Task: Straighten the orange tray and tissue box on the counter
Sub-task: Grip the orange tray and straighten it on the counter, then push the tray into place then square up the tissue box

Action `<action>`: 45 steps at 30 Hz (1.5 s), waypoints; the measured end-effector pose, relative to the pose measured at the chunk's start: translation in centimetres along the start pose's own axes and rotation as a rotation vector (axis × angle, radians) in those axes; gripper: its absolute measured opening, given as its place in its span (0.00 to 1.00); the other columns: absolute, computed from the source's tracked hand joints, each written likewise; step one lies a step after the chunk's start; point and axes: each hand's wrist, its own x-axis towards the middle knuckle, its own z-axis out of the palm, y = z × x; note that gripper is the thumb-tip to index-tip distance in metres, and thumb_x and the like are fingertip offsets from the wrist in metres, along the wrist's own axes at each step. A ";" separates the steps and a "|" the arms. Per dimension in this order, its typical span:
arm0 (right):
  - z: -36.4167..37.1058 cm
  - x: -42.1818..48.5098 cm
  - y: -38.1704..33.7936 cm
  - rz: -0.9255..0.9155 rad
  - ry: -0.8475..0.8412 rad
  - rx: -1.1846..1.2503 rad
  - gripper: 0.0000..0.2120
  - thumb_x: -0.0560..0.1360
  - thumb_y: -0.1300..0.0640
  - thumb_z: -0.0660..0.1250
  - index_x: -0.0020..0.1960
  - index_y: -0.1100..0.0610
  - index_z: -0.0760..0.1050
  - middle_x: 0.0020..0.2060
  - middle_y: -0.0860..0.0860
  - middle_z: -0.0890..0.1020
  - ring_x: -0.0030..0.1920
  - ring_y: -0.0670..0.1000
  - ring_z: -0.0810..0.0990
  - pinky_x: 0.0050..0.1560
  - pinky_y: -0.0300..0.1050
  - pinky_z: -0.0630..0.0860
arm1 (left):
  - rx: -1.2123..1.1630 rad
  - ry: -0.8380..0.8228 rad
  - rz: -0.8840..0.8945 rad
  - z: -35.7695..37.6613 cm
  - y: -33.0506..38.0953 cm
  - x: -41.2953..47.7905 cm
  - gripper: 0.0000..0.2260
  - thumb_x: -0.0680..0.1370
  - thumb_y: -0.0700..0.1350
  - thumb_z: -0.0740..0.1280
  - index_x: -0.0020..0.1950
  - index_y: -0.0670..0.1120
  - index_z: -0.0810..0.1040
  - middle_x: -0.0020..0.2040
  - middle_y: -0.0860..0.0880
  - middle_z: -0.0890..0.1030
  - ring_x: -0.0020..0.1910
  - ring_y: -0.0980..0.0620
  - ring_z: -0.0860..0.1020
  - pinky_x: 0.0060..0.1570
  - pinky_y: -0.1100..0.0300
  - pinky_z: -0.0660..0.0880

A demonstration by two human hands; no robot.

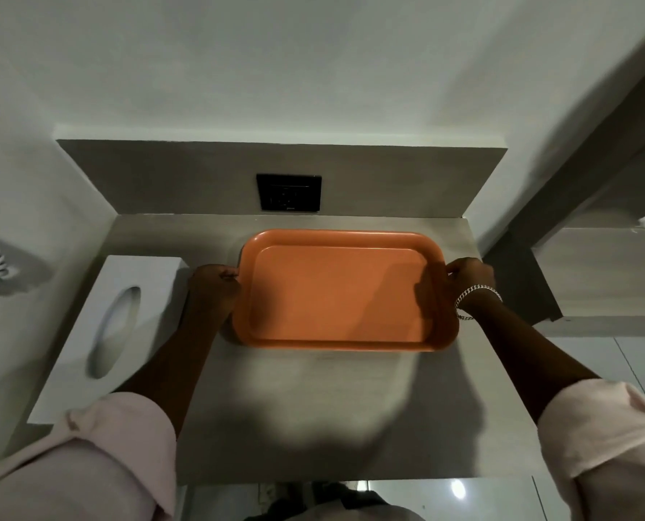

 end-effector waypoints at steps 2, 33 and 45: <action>0.3 0.2 0.3 0.004 -0.002 0.003 0.14 0.76 0.52 0.67 0.50 0.62 0.84 0.49 0.63 0.86 0.53 0.64 0.81 0.58 0.53 0.78 | 0.007 -0.017 -0.008 -0.2 0.2 -0.2 0.10 0.69 0.33 0.68 0.49 0.37 0.84 0.49 0.36 0.86 0.50 0.41 0.83 0.60 0.51 0.76; 11.7 -15.5 1.6 -0.659 -0.048 -0.388 0.41 0.77 0.30 0.49 0.80 0.55 0.46 0.80 0.53 0.46 0.80 0.53 0.40 0.77 0.62 0.46 | 0.735 -0.322 0.718 5.0 -2.8 -15.6 0.38 0.77 0.67 0.50 0.78 0.45 0.47 0.80 0.41 0.47 0.79 0.41 0.46 0.75 0.39 0.53; 12.1 -12.8 -0.3 -0.658 -0.032 -0.377 0.41 0.77 0.31 0.48 0.80 0.55 0.45 0.80 0.53 0.47 0.80 0.54 0.42 0.77 0.60 0.43 | 0.708 -0.322 0.760 5.6 -2.5 -12.0 0.35 0.79 0.65 0.48 0.79 0.47 0.45 0.81 0.43 0.47 0.79 0.42 0.44 0.76 0.39 0.52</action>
